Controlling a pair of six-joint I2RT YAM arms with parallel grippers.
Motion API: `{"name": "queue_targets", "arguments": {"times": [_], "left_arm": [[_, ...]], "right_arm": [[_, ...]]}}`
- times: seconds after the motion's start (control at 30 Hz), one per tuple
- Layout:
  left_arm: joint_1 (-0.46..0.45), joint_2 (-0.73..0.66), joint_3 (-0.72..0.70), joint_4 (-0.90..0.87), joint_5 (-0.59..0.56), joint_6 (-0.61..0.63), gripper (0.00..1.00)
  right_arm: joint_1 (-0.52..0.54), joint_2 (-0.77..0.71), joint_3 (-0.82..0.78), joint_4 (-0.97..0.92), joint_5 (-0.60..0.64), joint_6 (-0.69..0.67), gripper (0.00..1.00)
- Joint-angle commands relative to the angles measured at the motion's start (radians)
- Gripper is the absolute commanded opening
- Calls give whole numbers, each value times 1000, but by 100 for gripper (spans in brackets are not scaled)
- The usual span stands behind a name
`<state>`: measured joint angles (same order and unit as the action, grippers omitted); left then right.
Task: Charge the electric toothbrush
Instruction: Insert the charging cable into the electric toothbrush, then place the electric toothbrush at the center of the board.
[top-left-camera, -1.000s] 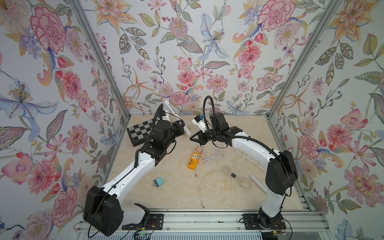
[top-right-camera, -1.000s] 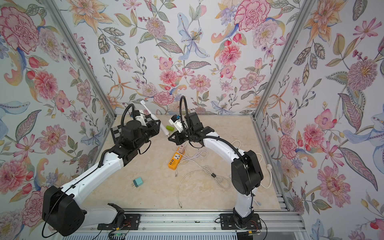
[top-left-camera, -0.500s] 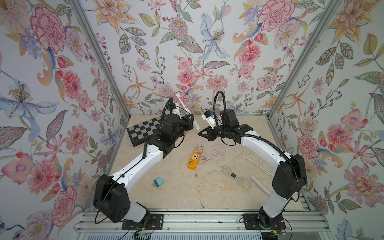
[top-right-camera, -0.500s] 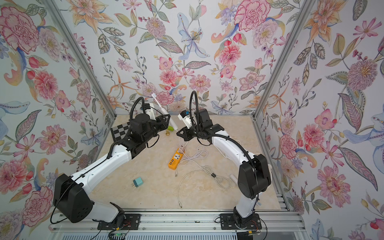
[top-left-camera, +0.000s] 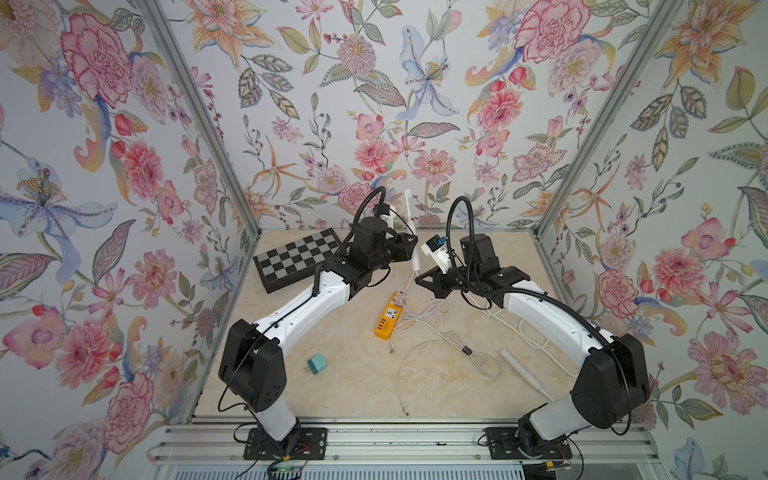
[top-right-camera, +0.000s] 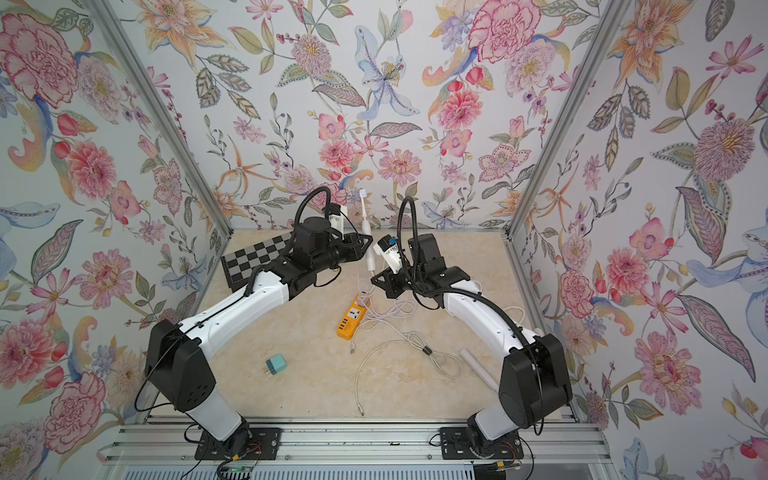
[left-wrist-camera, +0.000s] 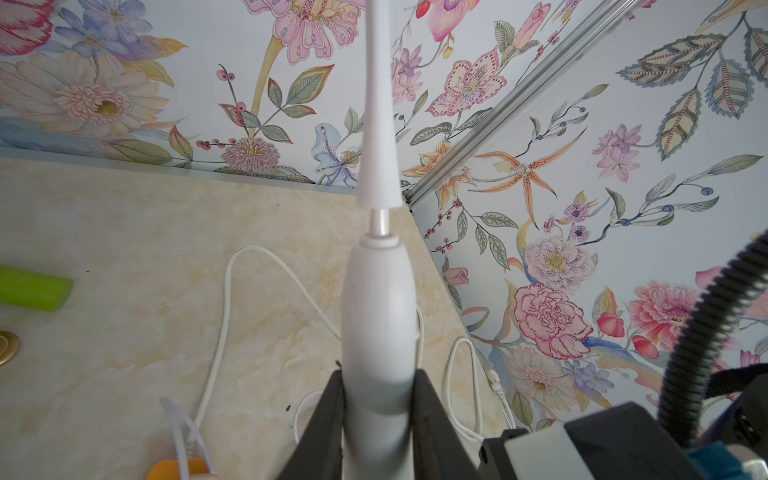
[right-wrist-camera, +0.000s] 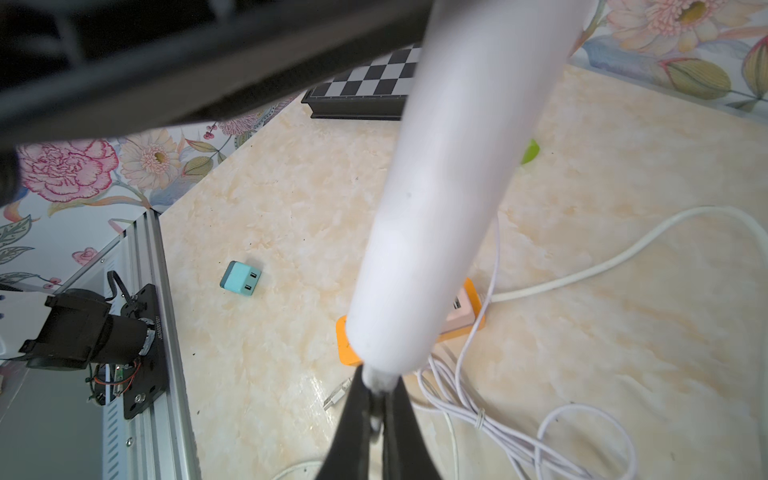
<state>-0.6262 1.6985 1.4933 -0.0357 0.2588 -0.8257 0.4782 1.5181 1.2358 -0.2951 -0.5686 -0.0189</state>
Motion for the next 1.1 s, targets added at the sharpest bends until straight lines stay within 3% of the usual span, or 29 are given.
{"name": "queue_targets", "arguments": {"times": [0.0, 0.2, 0.47, 0.63, 0.87, 1.0, 1.07], "left_arm": [[-56, 43, 50, -107, 65, 36, 0], [-100, 70, 43, -57, 40, 7, 0], [-112, 128, 160, -49, -85, 80, 0], [-132, 215, 265, -32, -57, 161, 0], [-204, 377, 429, -228, -43, 458, 0], [-237, 433, 414, -238, -1, 650, 0], [-263, 480, 454, -293, -32, 762, 0]], "right_arm": [[-8, -60, -10, 172, 6, 22, 0], [-9, -91, -37, 227, 20, 122, 5], [-58, -183, -184, 213, 60, 206, 37], [-158, -373, -339, 137, 102, 262, 49], [-484, -638, -454, -39, 155, 418, 67], [-613, -673, -468, -93, 112, 448, 76], [-645, -670, -478, -96, 65, 456, 77]]}}
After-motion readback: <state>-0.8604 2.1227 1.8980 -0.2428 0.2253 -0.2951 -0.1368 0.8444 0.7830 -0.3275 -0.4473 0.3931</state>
